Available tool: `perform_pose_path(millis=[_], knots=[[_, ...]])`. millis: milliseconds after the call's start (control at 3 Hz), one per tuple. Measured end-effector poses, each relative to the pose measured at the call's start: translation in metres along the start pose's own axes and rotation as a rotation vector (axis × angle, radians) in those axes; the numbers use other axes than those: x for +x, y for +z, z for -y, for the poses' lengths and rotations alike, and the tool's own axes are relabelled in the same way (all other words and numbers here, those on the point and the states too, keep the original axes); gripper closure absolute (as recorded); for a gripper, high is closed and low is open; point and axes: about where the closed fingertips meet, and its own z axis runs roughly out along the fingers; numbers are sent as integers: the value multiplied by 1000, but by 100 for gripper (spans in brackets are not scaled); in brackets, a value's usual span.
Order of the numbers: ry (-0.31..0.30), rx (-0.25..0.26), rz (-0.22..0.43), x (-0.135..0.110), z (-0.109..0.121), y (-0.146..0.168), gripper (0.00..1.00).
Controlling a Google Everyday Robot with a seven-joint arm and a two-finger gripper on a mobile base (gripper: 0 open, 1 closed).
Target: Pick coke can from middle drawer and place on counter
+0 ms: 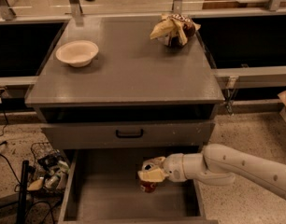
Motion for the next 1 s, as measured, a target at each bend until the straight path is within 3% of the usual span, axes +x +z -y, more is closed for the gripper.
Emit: perform_pose_path(millis=[333, 667, 1000], knots=[[-39, 5, 7, -22, -20, -34, 100], [-50, 8, 9, -23, -32, -55, 100], [-60, 57, 37, -25, -41, -94, 100]])
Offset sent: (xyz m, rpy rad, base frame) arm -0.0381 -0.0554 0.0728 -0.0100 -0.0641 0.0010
